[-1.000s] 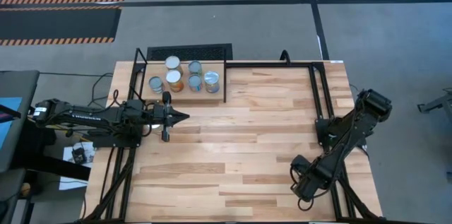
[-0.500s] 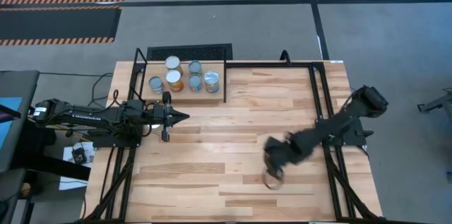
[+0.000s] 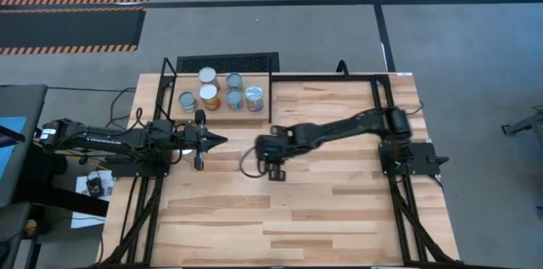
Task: Pick and place cans onto a shelf
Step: Put the canned carrots on the shelf
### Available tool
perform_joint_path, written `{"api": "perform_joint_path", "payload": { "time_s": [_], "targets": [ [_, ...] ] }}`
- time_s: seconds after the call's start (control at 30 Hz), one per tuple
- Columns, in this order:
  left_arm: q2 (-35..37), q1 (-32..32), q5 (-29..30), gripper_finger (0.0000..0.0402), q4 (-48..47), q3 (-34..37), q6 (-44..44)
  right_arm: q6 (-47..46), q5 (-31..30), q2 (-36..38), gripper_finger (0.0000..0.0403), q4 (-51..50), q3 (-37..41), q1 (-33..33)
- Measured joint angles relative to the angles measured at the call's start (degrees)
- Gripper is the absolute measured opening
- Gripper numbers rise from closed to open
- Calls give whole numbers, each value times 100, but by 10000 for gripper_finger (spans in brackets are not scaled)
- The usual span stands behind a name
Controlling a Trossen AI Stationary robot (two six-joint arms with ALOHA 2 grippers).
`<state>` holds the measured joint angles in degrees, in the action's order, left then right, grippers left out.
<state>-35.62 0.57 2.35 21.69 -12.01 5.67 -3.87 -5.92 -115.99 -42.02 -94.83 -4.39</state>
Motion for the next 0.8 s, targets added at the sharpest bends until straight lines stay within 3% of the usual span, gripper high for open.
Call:
{"api": "perform_joint_path", "payload": {
  "time_s": [0.23,0.53,0.8],
  "targets": [
    [-1,-1,0,1,-143,-4,-2,857,191,-911,19,-279,-1182,137],
    [-1,-1,0,1,-182,-4,-32,1191,202,-1446,23,-401,-1591,125],
    [-2,-1,0,1,-327,-4,-83,1253,114,-1402,93,-236,-1575,4]
  ]
}}
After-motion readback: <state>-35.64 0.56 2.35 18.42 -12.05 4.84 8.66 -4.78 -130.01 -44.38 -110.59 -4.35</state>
